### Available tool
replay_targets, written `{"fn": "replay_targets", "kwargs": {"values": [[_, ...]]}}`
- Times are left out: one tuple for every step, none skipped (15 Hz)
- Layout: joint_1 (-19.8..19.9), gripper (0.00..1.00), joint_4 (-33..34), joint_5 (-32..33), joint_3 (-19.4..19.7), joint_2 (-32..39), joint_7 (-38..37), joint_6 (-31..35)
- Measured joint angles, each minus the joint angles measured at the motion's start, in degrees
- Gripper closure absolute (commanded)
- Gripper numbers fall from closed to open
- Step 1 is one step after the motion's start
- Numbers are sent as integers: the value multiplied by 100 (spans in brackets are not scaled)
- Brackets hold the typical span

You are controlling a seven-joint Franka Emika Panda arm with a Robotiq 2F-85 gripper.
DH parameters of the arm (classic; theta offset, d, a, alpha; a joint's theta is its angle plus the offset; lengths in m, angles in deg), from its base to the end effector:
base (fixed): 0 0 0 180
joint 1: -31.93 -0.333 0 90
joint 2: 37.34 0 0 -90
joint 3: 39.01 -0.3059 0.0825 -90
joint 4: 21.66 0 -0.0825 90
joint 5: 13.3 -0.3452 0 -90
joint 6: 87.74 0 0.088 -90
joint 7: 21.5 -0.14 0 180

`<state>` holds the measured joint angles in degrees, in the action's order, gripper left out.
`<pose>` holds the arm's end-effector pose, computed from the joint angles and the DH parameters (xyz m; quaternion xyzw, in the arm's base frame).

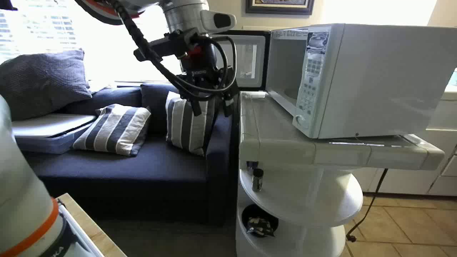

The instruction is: Close the microwave door

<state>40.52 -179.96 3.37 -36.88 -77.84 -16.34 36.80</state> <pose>0.3044 -0.0757 0.4043 0.9915 0.0307 0.0434 0.1190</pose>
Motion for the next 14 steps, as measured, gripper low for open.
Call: {"fn": "replay_targets", "kwargs": {"values": [[0,0,-61,0,0,12,0,-4],[0,0,-120,0,0,22,0,-4],[0,0,-143,0,0,34,0,-4],[0,0,-143,0,0,38,0,-4],[0,0,-143,0,0,38,0,-4],[0,0,-142,0,0,38,0,-4],[0,0,-143,0,0,38,0,-4],[0,0,-142,0,0,38,0,-4],[0,0,-142,0,0,38,0,-4],[-13,0,-109,0,-1,38,0,-4],[-74,0,6,-22,-32,33,0,-1],[-184,0,191,-59,-83,25,-1,-2],[-327,0,417,-109,-153,18,-3,-4],[-488,0,696,-164,-241,21,-4,-5]]}}
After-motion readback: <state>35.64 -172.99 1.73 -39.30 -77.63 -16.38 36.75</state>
